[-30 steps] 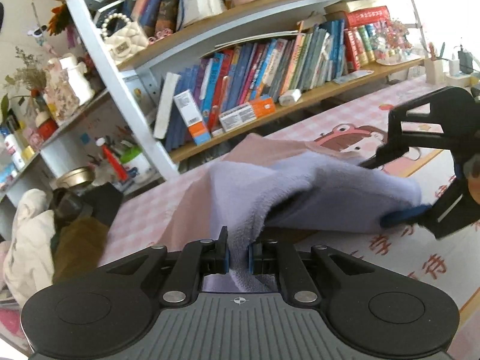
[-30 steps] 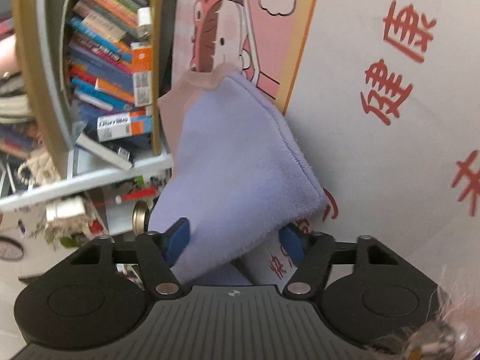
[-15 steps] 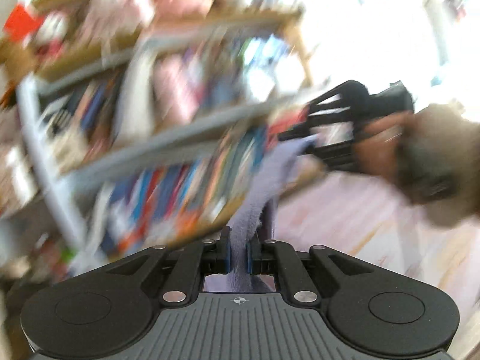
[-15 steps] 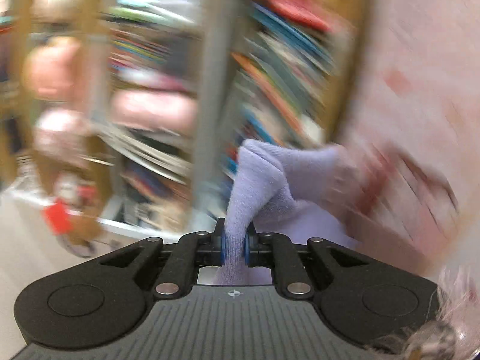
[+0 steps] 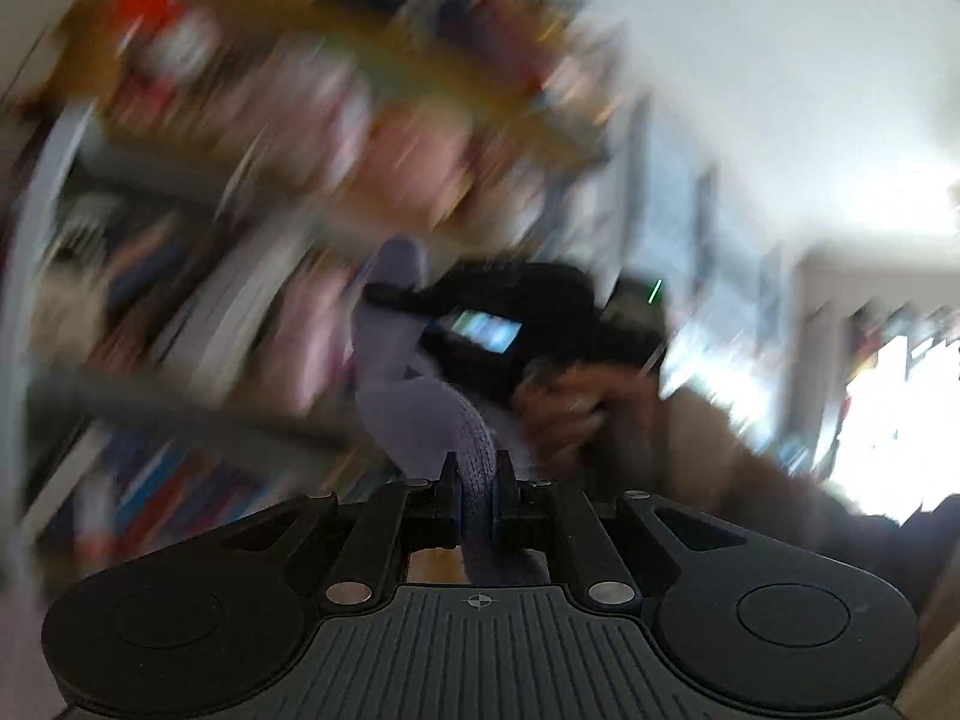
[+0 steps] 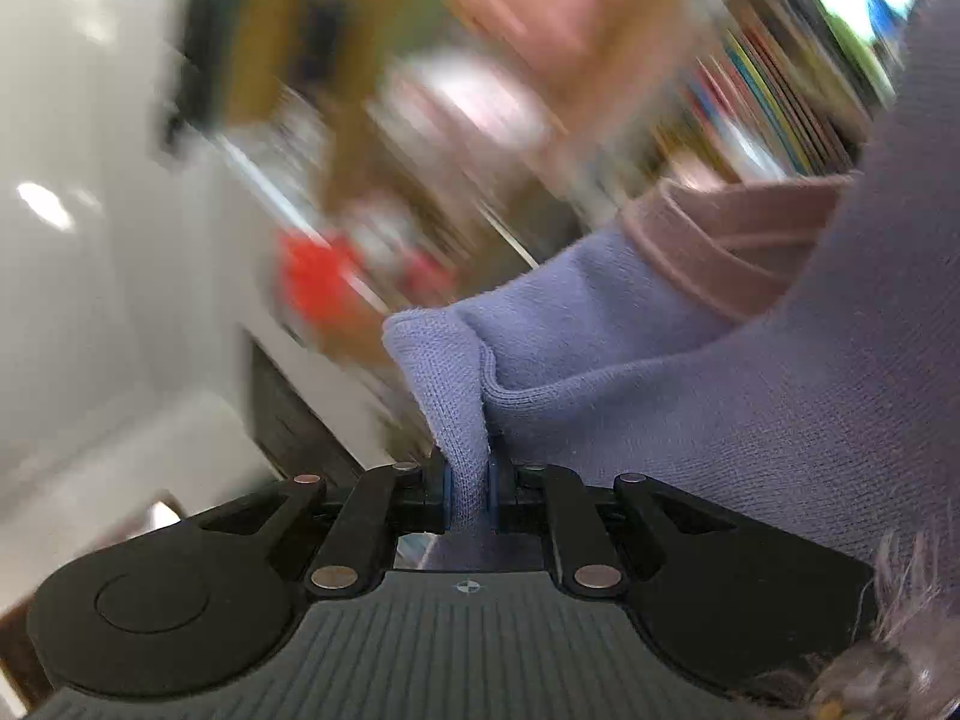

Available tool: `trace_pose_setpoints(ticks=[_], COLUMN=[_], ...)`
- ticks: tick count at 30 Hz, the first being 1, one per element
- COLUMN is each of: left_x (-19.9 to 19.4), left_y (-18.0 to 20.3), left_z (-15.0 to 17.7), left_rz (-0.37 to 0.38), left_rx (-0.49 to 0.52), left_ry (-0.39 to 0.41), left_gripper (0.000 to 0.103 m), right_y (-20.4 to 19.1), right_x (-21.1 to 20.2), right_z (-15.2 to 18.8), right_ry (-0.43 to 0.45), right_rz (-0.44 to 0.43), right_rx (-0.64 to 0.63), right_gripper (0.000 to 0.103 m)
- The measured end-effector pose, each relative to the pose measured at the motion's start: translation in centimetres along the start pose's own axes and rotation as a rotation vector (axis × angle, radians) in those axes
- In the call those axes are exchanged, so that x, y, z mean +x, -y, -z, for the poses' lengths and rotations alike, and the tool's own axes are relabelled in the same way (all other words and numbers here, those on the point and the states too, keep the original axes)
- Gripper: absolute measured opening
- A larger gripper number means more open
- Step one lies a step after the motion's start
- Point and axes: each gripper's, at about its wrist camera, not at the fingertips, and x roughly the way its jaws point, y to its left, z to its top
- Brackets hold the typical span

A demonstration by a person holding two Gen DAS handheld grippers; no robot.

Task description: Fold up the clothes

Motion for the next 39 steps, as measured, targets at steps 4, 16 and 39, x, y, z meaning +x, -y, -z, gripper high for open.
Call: trace_pose_setpoints(ticks=[4, 16, 39], left_x=[2.7, 3.0, 0.5], left_y=[-3.9, -10.9, -12.8], left_z=[7.1, 13.8, 14.5], left_rz=[-0.141, -0.329, -0.456], left_rx=[-0.045, -0.133, -0.229], left_ry=[-0.314, -0.596, -0.597], left_gripper=[0.008, 0.008, 0.015], right_y=[8.2, 10.5, 11.5], right_x=[4.9, 14.2, -10.3], right_z=[7.2, 17.6, 22.7], right_ry=[-0.208, -0.444, -0.408], right_rz=[0.300, 0.433, 1.015], right_rx=[0.079, -0.039, -0.258], right_gripper=[0.010, 0.014, 0.056])
